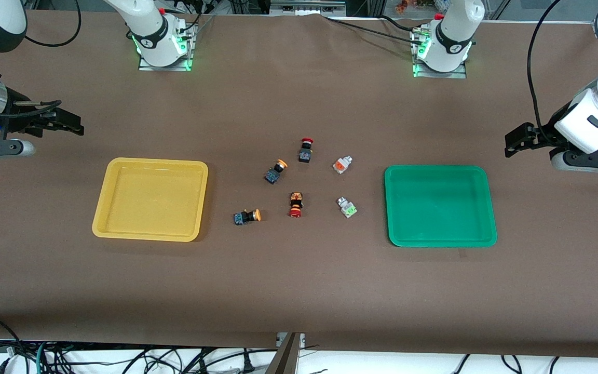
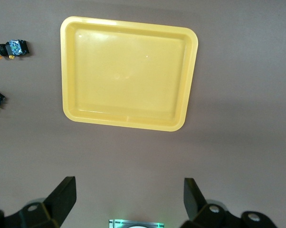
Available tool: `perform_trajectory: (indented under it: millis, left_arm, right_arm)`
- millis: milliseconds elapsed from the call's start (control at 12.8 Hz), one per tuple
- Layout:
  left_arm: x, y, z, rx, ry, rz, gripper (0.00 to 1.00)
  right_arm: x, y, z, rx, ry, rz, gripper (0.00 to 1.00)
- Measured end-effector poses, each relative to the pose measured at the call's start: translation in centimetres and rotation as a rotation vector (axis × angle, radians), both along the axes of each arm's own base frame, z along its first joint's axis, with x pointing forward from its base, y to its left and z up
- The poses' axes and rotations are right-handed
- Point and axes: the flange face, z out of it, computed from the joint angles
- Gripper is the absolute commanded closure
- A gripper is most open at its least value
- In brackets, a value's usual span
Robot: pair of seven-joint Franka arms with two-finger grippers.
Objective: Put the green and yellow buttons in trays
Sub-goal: 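Move the right gripper toward the black switches beside the yellow tray, then grasp a black switch with an orange cap with the right gripper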
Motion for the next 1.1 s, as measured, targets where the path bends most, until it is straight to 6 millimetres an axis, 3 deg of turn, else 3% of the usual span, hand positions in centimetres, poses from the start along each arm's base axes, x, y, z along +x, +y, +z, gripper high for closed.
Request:
perform_trajectory:
  millis: [392,549,627,784,1020,1098]
  left_arm:
    - [-0.1,-1.3,0.0,0.02,-0.001,-0.029,0.0]
    - [-0.1,-1.4,0.0,0.023,-0.001,-0.031,0.0]
    - [-0.1,-1.4,0.0,0.024,-0.001,-0.031,0.0]
    - [-0.1,-1.4,0.0,0.024,-0.002,-0.031,0.0]
    - [-0.1,-1.4,0.1,0.024,-0.002,-0.031,0.0]
    - [-0.1,-1.4,0.1,0.024,-0.002,-0.031,0.0]
  right_arm:
    - [0.0,0.2,-0.1,-0.001,0.002,0.0,0.0]
    - [0.3,1.3,-1.1,-0.007,0.014,-0.018,0.0]
    - [0.8,3.0,-2.1,-0.015,0.016,-0.033,0.0]
    - [2.3,8.3,-5.5,-0.041,-0.001,-0.104,0.0]
    - [3.9,18.1,-13.7,-0.104,-0.017,-0.312,0.0]
    - [4.2,20.2,-16.5,-0.124,-0.022,-0.39,0.0]
